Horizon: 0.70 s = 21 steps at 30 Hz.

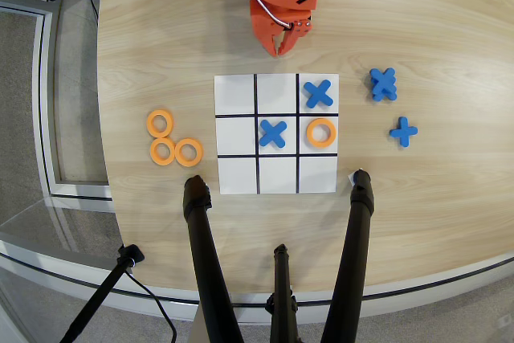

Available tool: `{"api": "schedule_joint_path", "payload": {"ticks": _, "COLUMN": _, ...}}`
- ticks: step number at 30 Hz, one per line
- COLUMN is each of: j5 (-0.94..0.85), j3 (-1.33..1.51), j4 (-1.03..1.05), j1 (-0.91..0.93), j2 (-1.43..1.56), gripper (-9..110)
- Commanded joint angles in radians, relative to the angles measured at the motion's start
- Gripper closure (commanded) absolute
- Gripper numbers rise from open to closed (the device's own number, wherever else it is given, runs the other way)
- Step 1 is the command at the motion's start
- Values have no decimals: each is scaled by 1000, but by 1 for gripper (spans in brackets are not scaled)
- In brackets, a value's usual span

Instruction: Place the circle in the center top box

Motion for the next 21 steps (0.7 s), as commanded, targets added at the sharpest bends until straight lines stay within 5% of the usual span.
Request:
{"api": "schedule_joint_path", "payload": {"ticks": 1, "j5": 109, "j3": -58, "j4": -63, "j1": 35, "j2": -80, "gripper": 99}}
{"api": "schedule_joint_path", "payload": {"ticks": 21, "j5": 153, "j3": -336, "j4": -103, "j1": 109, "j2": -377, "gripper": 98}}
